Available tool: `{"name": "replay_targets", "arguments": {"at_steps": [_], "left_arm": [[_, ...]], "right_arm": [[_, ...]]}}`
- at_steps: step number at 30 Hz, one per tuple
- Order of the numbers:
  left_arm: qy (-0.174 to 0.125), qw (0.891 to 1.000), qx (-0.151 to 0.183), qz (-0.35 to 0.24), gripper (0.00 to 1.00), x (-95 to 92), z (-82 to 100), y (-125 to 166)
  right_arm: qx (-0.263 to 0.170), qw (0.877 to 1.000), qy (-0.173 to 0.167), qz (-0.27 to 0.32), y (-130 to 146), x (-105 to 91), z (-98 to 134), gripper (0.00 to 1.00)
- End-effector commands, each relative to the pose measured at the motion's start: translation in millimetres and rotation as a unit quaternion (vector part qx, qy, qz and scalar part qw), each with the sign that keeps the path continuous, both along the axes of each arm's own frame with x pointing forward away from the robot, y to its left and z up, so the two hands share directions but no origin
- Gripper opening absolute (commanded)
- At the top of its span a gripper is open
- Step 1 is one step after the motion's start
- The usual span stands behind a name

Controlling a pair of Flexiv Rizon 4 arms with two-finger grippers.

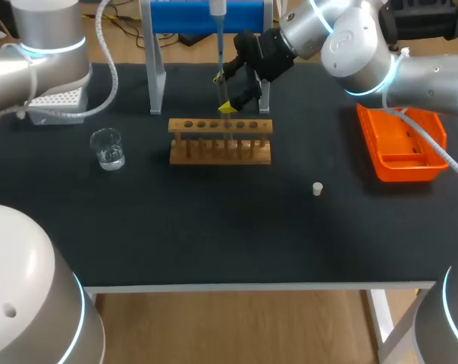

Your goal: Invert the test tube, pick up the pipette, mount the tip to pipette, aspirate from beaker and dispense into the tube, eject the tip, return the pipette, and cap with the stopper.

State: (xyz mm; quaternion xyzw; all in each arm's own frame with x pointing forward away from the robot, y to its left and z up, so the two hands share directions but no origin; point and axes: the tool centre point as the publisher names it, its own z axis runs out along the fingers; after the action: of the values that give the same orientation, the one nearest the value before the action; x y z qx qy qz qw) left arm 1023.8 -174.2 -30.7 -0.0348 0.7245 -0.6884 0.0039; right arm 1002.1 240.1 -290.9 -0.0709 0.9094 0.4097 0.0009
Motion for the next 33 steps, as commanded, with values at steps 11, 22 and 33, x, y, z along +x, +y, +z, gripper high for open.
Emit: {"name": "replay_targets", "arguments": {"at_steps": [11,22,33], "left_arm": [[-0.001,1.0,0.002,-0.001,0.0,-9.6,1.7,-8],[0.0,1.0,0.005,0.006,0.0,-23.1,3.1,-9],[-0.002,1.0,0.004,0.014,0.0,-27.6,2.0,-5]], "right_arm": [[-0.002,1.0,0.001,0.001,-1,0.3,1,1.0],[-0.002,1.0,0.001,0.001,-1,0.3,1,1.0],[-0.002,1.0,0.001,0.001,-1,0.3,1,1.0]]}}
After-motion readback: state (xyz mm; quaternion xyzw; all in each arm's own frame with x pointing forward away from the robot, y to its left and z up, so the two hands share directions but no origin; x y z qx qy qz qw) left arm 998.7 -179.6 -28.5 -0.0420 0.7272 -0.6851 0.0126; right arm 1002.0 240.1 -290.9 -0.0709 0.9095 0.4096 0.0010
